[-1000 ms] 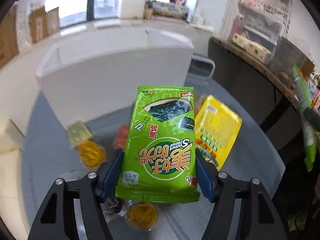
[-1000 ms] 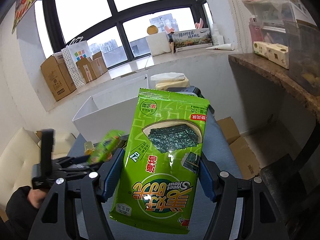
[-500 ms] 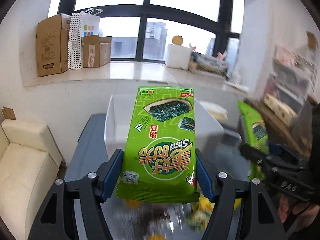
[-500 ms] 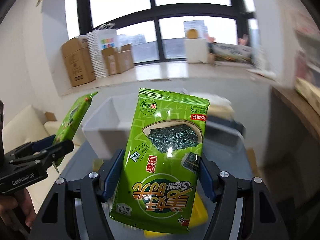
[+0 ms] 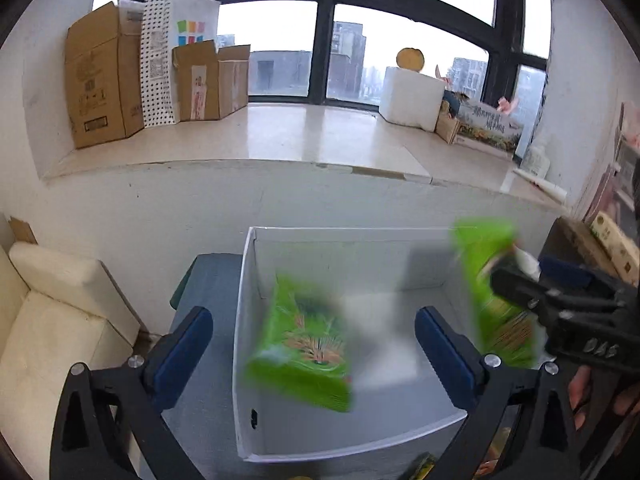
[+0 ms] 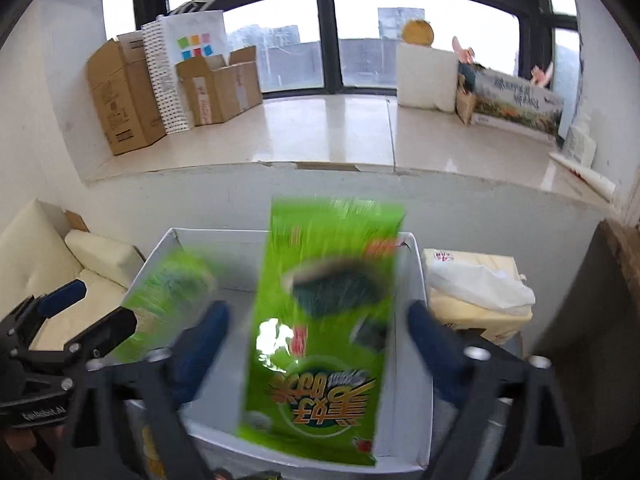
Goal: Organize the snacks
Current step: 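Drop the seaweed packet into the white box with the right gripper while the left drops another, then grasp the yellow snack pouch with the right gripper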
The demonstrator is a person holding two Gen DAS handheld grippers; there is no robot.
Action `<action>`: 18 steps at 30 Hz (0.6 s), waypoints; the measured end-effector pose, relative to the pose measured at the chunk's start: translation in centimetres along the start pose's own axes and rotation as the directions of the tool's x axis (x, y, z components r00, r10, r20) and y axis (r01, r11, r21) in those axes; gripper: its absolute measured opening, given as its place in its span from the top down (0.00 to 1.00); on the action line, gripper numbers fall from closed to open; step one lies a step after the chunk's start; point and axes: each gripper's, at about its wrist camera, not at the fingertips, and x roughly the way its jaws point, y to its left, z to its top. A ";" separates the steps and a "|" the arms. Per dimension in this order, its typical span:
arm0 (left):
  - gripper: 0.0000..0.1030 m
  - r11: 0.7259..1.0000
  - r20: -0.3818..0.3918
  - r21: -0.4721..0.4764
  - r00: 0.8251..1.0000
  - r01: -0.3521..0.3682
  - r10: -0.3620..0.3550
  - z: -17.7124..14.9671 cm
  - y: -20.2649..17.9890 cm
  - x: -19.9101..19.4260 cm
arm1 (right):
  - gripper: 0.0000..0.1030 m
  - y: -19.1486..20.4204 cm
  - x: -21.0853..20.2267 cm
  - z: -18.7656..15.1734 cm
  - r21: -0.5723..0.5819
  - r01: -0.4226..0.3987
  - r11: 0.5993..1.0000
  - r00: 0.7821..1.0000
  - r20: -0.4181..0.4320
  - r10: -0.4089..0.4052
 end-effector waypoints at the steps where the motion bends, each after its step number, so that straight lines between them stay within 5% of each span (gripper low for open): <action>1: 0.00 1.000 -0.008 0.011 1.000 0.005 -0.005 -0.3 -0.2 0.3 | 0.03 -0.2 -0.2 -0.2 -0.003 0.006 1.000 1.000 0.021 -0.005; 8: 0.00 0.999 -0.006 0.033 1.000 -0.012 0.013 -1.4 -0.5 -0.2 | 0.00 -0.5 -1.2 -1.3 -0.020 0.090 0.996 0.991 0.101 -0.087; 13: 0.00 0.998 0.045 0.059 0.999 -0.012 0.009 -1.9 -1.2 -3.0 | 0.00 0.2 -3.1 -1.8 -0.071 0.074 0.995 0.990 0.123 -0.065; 18: 0.00 0.995 0.085 0.067 0.993 0.080 -0.085 -4.3 -2.4 -7.6 | 0.00 0.4 -7.4 -4.3 -0.063 -0.002 0.998 0.984 0.180 0.013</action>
